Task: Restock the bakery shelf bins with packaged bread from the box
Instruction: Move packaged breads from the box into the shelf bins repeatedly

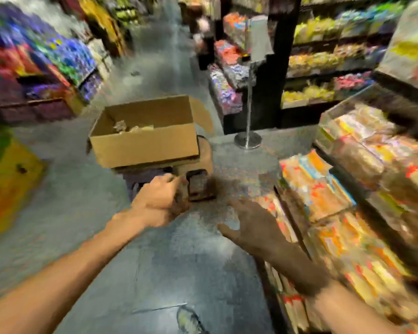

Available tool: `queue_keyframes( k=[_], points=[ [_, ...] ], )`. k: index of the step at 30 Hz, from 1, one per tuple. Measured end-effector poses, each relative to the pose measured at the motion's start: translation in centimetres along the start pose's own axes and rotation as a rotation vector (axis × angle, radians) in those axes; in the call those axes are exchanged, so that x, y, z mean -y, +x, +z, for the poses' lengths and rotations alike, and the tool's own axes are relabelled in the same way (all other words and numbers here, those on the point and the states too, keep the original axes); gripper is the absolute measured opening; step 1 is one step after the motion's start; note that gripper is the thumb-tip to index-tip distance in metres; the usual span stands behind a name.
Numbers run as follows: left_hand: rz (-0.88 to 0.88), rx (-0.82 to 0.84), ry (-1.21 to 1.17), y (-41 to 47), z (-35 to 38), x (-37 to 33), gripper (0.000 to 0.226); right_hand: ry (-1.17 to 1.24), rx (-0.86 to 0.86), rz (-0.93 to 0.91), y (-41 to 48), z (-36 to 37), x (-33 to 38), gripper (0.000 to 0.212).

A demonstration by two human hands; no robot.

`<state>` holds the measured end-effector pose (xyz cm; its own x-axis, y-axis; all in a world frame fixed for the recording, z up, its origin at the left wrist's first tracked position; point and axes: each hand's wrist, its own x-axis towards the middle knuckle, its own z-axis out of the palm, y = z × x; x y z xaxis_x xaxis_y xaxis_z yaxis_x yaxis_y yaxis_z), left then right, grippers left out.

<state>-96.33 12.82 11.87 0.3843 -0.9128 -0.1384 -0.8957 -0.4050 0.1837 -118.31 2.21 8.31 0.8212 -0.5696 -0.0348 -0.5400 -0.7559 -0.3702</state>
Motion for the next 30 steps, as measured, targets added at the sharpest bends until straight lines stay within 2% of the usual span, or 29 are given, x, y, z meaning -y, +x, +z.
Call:
queue_keyframes(
  k=[2, 6, 11, 15, 21, 25, 30],
  points=[
    [-0.085, -0.028, -0.054, 2.7, 0.2, 7.1, 0.057, 0.009, 0.095, -0.026, 7.0, 1.5, 3.2, 0.057],
    [-0.217, -0.048, -0.154, 8.8, -0.4, 17.9, 0.066, 0.014, 0.138, -0.089, 19.6, 3.9, 9.3, 0.053],
    [-0.332, -0.055, -0.189, 16.8, -2.4, 26.9, 0.043, 0.042, 0.168, -0.134, 32.4, 5.7, 14.5, 0.044],
    [-0.390, -0.037, -0.300, 23.6, -2.9, 33.3, 0.040, 0.058, 0.175, -0.141, 43.3, 7.2, 16.4, 0.040],
    [-0.491, -0.118, -0.373, 36.0, -3.0, 44.6, 0.034, 0.122, 0.225, -0.154, 62.9, 12.2, 17.8, 0.040],
    [-0.640, -0.065, -0.367, 43.3, -2.3, 52.2, 0.032, 0.154, 0.334, -0.137, 75.5, 16.6, 18.6, 0.036],
    [-0.720, 0.002, -0.306, 49.2, -1.1, 60.4, 0.034, 0.197, 0.531, -0.028, 86.4, 22.4, 19.5, 0.031]
  ],
)
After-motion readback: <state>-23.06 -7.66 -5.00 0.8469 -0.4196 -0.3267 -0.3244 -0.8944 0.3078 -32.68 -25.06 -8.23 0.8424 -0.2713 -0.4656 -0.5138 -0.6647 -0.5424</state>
